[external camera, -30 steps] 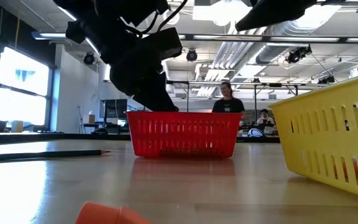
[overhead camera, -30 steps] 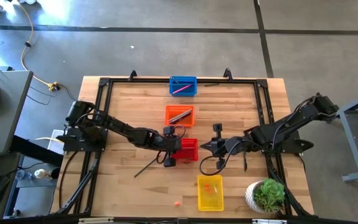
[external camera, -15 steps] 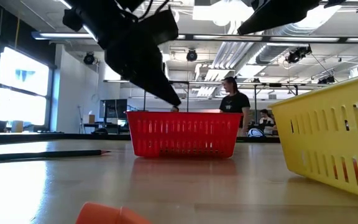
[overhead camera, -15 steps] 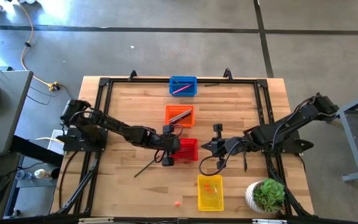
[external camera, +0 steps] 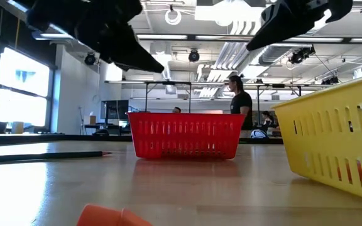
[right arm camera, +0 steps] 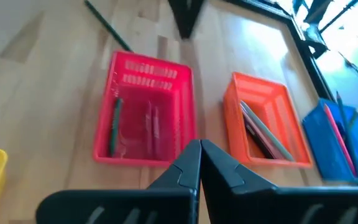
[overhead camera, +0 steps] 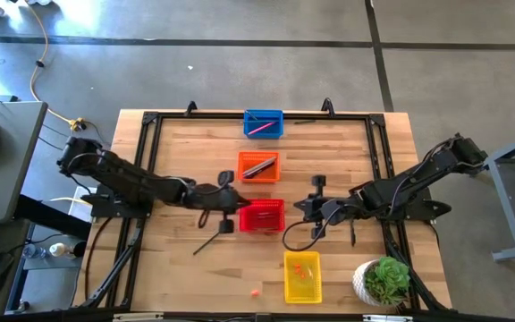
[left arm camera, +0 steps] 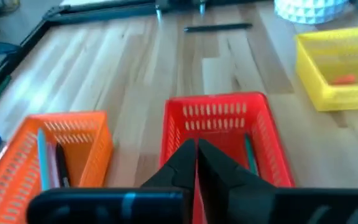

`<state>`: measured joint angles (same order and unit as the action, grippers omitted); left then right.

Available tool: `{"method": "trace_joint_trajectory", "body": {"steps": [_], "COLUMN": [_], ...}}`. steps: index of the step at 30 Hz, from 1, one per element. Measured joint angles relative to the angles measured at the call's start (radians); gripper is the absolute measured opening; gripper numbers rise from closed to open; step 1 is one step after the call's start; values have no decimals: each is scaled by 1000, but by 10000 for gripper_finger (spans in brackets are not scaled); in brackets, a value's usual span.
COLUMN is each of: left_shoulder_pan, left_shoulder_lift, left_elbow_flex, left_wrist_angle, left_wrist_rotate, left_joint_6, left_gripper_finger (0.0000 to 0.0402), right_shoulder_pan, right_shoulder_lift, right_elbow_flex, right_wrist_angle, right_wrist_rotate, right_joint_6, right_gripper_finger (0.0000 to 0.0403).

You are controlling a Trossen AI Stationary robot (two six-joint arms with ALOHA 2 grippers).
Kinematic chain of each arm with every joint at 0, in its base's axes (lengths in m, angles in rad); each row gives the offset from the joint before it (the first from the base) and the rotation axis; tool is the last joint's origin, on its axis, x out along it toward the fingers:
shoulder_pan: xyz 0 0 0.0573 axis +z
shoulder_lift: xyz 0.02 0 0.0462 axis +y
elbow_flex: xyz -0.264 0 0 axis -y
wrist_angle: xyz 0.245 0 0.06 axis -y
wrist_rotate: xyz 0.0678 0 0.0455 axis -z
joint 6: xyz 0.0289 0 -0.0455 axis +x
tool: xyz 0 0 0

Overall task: Sort crayons/erasers/pens/pencils in bins
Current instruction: Put the black pen into the orange bin

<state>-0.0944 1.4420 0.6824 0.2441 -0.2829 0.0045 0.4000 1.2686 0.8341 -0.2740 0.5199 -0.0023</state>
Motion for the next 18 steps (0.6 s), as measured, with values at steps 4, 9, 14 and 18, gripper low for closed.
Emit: {"method": "trace_joint_trajectory", "body": {"steps": [4,9,14,18], "left_shoulder_pan": [-23,-35,-72,-119], "left_shoulder_lift": [-38,-40,-40,-40], "left_elbow_flex": [-164,-269,-286,-286], "left_wrist_angle": [267,392,307,297], "left_wrist_rotate": [-18,-16,-21,-71], "left_joint_6": [0,-10,-36,-34], "left_gripper_finger": [8,4,1,1], "right_shoulder_pan": [0,0,0,0], "right_shoulder_lift": [0,0,0,0], "right_elbow_flex": [0,0,0,0], "right_wrist_angle": [-24,-43,-74,-97], "right_wrist_rotate": [49,53,54,76], "right_joint_6": [57,120,159,174], "right_gripper_finger": [0,0,0,0]}}
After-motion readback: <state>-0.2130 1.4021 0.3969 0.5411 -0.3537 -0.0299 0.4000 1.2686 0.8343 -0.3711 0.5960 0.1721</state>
